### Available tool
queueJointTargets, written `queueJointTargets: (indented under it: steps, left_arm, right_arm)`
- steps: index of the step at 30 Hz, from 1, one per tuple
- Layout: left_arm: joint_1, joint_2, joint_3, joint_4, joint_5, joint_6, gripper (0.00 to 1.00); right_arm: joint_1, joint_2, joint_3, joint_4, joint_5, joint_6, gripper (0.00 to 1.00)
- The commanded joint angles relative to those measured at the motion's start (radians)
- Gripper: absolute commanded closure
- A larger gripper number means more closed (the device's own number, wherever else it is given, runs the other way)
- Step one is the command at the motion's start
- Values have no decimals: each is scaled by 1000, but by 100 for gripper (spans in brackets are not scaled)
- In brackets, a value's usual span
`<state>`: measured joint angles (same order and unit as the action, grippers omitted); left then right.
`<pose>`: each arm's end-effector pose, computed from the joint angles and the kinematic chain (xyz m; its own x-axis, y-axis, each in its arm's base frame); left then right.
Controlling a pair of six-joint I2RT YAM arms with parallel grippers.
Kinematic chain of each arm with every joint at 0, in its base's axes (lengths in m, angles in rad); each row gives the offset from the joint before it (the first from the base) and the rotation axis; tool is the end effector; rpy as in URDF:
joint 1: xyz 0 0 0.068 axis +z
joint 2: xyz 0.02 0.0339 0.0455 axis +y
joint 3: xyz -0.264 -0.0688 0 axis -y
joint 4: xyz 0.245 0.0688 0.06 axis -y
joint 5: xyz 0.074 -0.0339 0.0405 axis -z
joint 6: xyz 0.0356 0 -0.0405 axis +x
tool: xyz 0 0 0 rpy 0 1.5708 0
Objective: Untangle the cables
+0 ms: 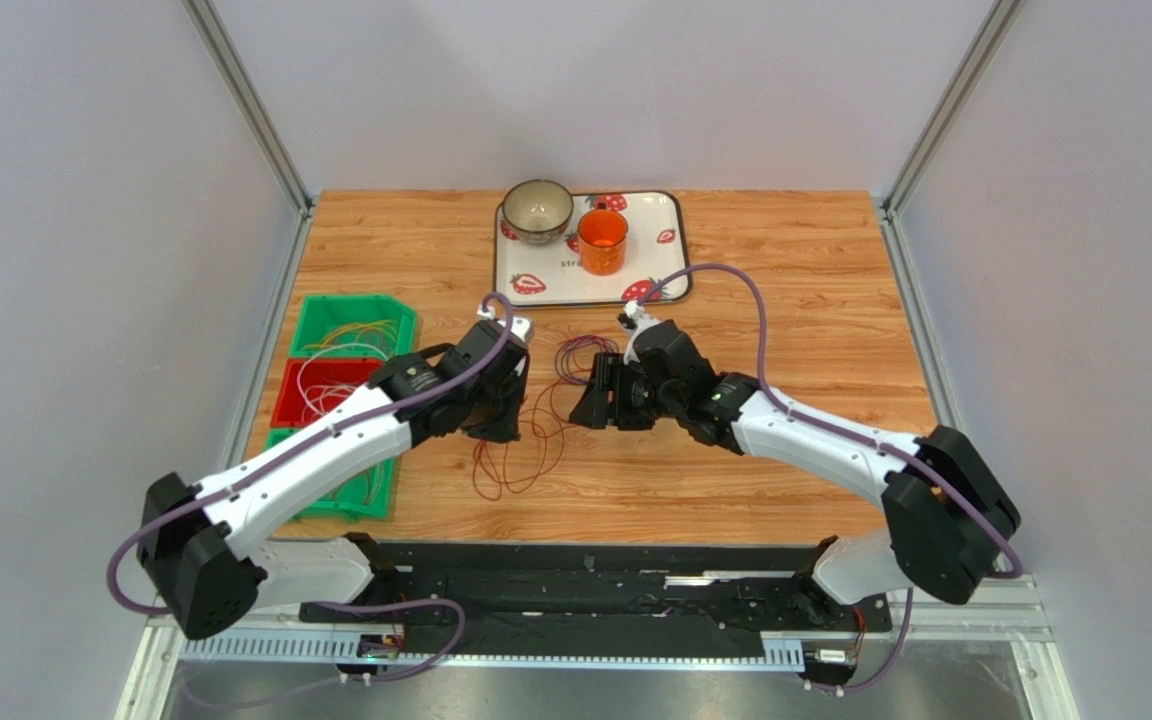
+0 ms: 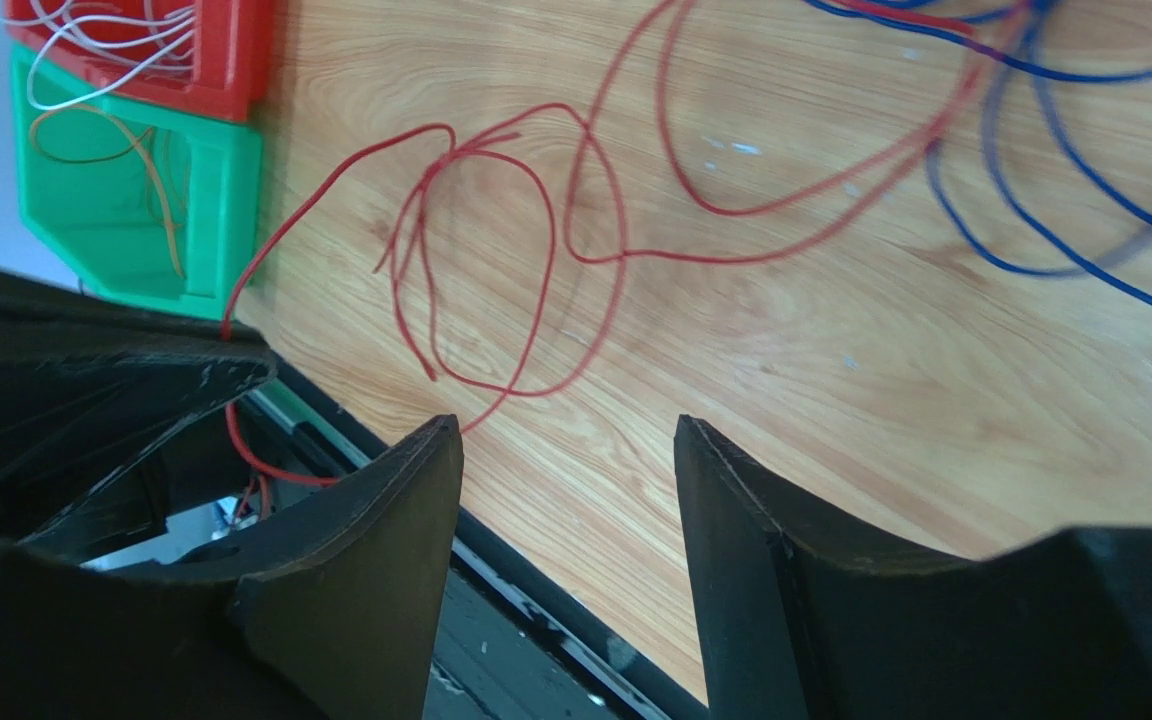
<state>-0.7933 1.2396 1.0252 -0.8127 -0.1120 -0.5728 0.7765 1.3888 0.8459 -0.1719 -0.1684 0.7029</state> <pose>0.1732 -0.1703 0.2760 -0.8664 0.1124 -0.4866 0.2357 0.9510 -0.2000 0.2065 0.2113 0.2264 -0.8617 0.0468 -0.5052 -0.2937 0.7658 0.5720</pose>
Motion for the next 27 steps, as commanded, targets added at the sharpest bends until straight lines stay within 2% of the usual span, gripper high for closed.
queueJointTargets:
  steps: [1,3,4,6,9,19,27]
  left_arm:
    - [-12,70,13,55,49,1,94]
    - [-24,80,19,52,40,4,86]
    - [-38,74,21,55,37,4,75]
    - [-49,64,29,58,38,4,63]
    - [-57,83,30,70,76,16,57]
    - [-144,287,44,98,-11,-71,56]
    - [-169,455,162,49,-95,-165,57]
  right_arm:
    - [-45,-132,-57,-57,87,-33,42]
    - [-51,-175,-90,-61,101,-33,42]
    - [-54,-184,-97,-67,107,-42,42]
    - [-52,-203,-114,-86,125,-46,42]
    - [-52,-228,-139,-90,139,-54,42]
    - [-54,-260,-191,-80,158,-63,43]
    - [-54,-263,-257,3,159,-82,43]
